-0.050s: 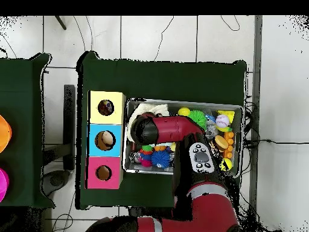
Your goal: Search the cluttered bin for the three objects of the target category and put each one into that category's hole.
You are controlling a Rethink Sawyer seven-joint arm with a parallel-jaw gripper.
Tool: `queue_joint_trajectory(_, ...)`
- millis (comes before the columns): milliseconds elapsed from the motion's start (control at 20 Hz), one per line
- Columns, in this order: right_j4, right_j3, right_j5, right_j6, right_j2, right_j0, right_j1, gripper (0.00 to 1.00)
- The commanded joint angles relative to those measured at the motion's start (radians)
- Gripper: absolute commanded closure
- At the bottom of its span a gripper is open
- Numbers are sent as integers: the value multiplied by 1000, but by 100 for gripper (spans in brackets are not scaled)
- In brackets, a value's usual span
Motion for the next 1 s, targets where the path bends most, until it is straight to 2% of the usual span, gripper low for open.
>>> queue_joint_trajectory(50, -85, -3, -19, -11, 37, -19, 63, 100)
queue_joint_trajectory(150, -101, -6, -55, -7, 38, -22, 65, 100)
queue_joint_trajectory(300, -67, -32, 23, 14, 33, -6, 73, 100)
queue_joint_trajectory(550, -48, -9, 62, 3, 50, -24, 28, 100)
queue_joint_trajectory(650, -42, 44, 75, -34, 91, -68, -23, 100)
queue_joint_trajectory(850, -41, 209, 105, -136, 178, -194, -201, 100)
queue_joint_trajectory(1000, -32, 271, 114, -152, 236, -256, -278, 100)
